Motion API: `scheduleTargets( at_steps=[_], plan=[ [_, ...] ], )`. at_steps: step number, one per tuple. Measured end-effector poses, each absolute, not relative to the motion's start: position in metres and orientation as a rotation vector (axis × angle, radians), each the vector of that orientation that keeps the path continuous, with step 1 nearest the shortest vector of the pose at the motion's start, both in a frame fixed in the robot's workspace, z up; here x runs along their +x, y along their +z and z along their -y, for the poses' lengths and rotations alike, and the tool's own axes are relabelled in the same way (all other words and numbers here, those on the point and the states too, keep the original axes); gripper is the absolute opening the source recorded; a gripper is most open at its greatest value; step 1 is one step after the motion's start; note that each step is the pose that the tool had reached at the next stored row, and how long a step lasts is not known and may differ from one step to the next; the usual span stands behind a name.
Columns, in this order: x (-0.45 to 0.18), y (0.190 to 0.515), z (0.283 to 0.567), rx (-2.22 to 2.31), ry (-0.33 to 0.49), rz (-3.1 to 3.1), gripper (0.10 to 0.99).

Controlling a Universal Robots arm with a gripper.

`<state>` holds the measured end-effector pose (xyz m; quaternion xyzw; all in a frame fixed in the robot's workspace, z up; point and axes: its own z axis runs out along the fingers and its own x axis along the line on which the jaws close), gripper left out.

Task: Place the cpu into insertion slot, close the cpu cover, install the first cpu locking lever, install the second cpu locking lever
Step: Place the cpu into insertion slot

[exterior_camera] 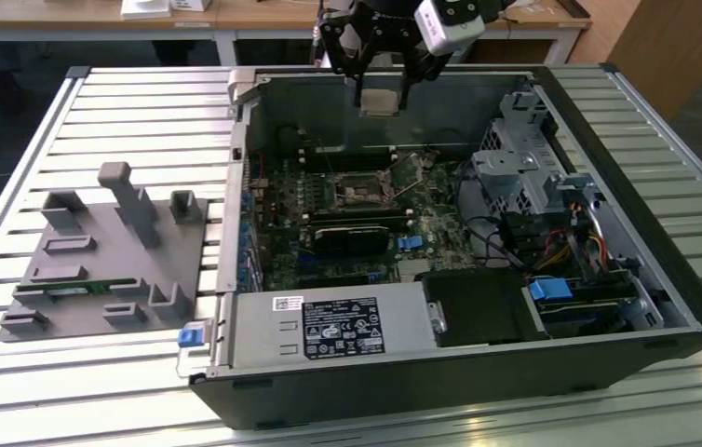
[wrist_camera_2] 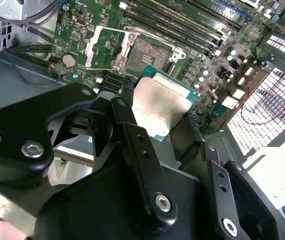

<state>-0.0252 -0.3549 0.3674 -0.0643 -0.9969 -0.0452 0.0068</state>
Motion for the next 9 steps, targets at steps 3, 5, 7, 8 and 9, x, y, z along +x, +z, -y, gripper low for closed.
scheduleTargets(
  at_steps=[3,5,7,8,9],
  plan=[
    [-0.0252,0.3674,0.3549,-0.208,-0.142,3.118,0.541],
    [-0.0252,0.3674,0.3550,-0.212,-0.142,3.118,0.541],
    [-0.0252,0.3674,0.3549,-0.216,-0.142,3.118,0.541],
    [-0.0252,0.3674,0.3549,-0.218,-0.142,3.118,0.541],
    [-0.0252,0.3674,0.3550,-0.221,-0.142,3.118,0.541]
  ],
)
